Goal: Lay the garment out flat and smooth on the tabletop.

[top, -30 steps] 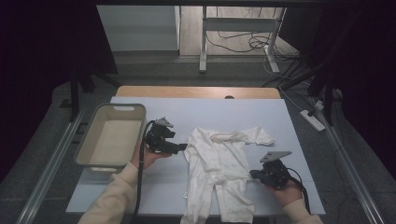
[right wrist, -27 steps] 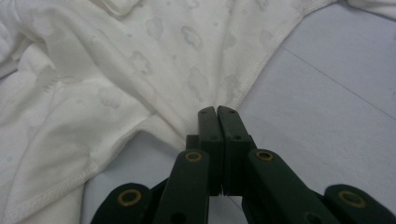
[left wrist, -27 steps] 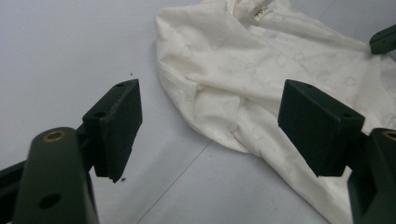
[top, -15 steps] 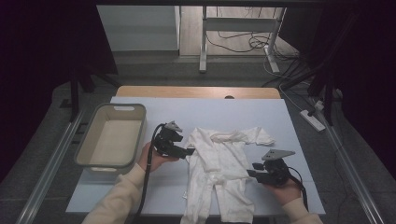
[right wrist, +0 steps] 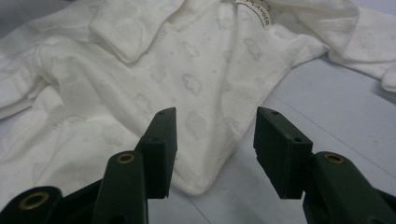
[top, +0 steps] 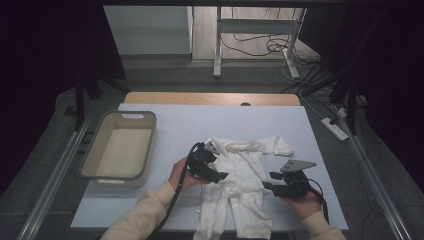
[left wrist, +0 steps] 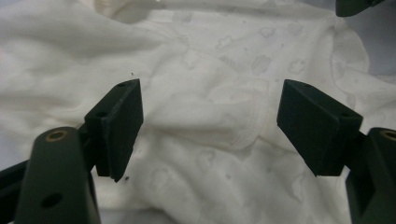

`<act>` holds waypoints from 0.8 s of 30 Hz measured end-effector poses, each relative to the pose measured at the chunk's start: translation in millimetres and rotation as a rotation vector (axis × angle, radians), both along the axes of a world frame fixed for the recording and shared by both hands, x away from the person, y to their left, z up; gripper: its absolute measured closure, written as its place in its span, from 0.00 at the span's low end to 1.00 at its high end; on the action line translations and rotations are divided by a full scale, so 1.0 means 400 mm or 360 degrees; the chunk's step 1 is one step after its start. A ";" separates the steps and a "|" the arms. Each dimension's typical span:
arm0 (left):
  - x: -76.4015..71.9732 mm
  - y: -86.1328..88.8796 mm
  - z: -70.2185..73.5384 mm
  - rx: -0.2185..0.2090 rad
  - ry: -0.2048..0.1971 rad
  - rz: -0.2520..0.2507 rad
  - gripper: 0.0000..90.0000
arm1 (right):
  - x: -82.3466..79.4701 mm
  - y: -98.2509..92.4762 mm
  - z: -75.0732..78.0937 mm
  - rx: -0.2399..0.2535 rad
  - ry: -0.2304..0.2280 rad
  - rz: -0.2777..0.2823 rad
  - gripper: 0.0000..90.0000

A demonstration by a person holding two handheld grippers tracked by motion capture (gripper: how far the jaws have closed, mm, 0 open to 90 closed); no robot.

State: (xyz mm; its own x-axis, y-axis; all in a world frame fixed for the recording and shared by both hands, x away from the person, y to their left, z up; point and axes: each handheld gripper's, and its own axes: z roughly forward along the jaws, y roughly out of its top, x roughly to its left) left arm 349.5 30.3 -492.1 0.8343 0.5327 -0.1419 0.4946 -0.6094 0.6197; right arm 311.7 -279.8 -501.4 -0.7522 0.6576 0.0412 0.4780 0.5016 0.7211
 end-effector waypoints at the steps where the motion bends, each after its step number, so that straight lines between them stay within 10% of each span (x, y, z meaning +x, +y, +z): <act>1: 0.001 -0.007 -0.004 0.0014 -0.0001 -0.0005 0.27 | 0.000 0.000 0.000 -0.0001 0.0000 -0.0001 0.55; 15: -0.008 -0.071 -0.053 0.0182 -0.0005 -0.0116 0.36 | 0.004 0.001 -0.004 -0.0024 0.0001 -0.0009 0.54; 24: -0.003 -0.054 -0.050 0.0138 0.0016 -0.0151 0.86 | 0.004 0.001 -0.004 -0.0038 -0.0007 -0.0011 0.54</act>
State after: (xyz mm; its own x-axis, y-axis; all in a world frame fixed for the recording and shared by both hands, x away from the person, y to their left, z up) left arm 348.3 8.6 -511.9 0.8804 0.4620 -0.1075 0.4380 -0.7049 0.5579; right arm 313.1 -279.5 -502.9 -0.7478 0.6636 0.0220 0.4783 0.5155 0.7110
